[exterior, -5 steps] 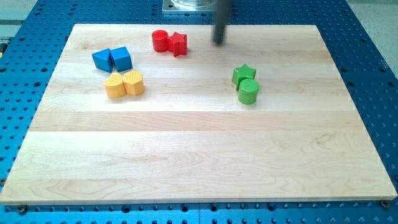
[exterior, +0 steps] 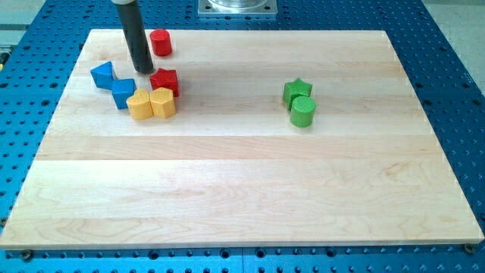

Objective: Move the red star into the hexagon

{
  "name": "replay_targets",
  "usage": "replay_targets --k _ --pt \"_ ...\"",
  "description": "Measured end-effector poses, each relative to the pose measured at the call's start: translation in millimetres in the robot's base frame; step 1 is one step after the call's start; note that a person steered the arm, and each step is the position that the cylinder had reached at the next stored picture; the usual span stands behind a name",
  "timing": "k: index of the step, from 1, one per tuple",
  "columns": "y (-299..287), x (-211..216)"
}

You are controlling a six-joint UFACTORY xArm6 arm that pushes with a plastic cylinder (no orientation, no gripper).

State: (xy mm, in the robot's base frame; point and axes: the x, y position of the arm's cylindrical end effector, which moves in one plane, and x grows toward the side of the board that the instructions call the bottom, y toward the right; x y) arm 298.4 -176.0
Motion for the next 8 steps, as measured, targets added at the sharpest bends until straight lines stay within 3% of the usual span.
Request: replay_targets --k 2,8 --pt "26.1 0.0" --pt "26.1 -3.0"
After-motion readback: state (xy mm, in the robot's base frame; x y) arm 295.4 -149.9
